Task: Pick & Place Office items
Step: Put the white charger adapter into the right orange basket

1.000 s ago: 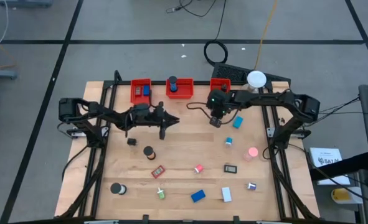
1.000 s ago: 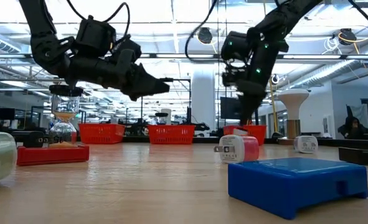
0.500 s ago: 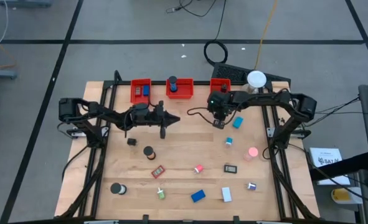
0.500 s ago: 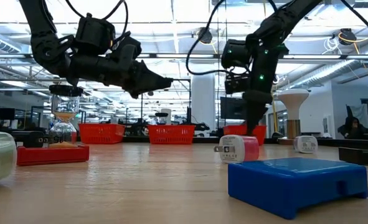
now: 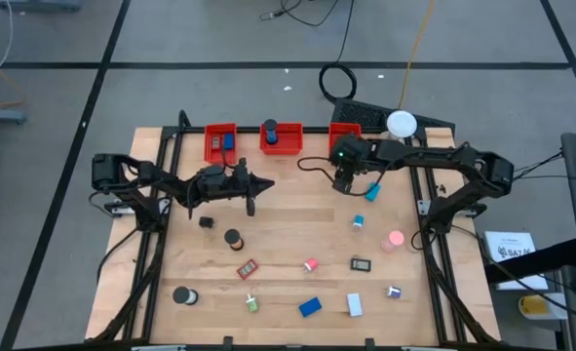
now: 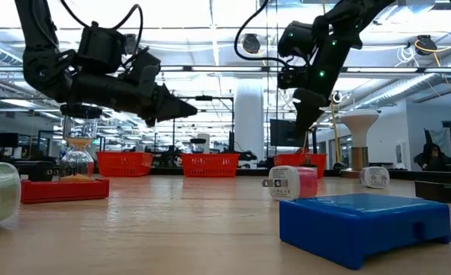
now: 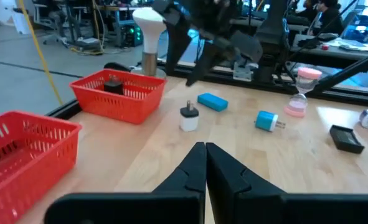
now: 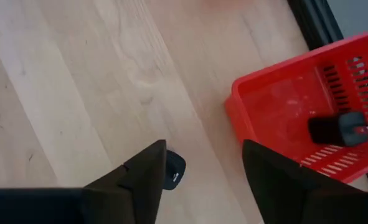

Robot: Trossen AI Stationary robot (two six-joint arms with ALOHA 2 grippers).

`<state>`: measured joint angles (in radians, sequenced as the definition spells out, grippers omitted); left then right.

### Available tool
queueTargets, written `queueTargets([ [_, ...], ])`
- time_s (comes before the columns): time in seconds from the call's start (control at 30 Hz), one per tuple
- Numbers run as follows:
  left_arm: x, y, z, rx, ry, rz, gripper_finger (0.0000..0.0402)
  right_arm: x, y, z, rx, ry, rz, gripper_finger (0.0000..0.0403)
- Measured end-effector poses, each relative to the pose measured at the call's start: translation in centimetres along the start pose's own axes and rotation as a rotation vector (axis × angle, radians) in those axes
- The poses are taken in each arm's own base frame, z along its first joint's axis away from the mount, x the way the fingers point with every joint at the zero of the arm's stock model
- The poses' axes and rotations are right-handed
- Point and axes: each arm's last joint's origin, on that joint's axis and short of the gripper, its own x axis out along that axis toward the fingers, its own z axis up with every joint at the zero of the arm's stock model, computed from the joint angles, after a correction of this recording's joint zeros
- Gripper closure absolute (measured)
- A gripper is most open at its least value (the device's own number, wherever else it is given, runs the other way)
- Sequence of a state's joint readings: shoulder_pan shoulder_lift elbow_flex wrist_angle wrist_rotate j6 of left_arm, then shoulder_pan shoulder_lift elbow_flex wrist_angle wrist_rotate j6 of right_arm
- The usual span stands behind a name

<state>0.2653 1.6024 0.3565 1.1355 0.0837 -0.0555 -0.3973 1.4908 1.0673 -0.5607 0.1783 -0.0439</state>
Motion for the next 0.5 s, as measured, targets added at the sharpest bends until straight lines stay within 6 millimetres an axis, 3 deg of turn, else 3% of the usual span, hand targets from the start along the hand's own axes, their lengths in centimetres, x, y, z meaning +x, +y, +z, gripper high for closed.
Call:
queueTargets([
  [0.13,-0.2,-0.1,-0.4,-0.012,0.023,0.000,0.0382,0.1,0.2,-0.1,-0.041,0.011,0.057,0.0252],
  [0.37,-0.2,-0.8,-0.6,-0.001,0.036,-0.023,0.0389,0.0,0.2,1.3,-0.119,0.029,0.103,0.0388],
  [0.5,-0.2,-1.0,-0.5,0.000,0.033,-0.032,0.0399,-0.5,0.0,3.7,-0.172,0.016,0.102,0.0390],
])
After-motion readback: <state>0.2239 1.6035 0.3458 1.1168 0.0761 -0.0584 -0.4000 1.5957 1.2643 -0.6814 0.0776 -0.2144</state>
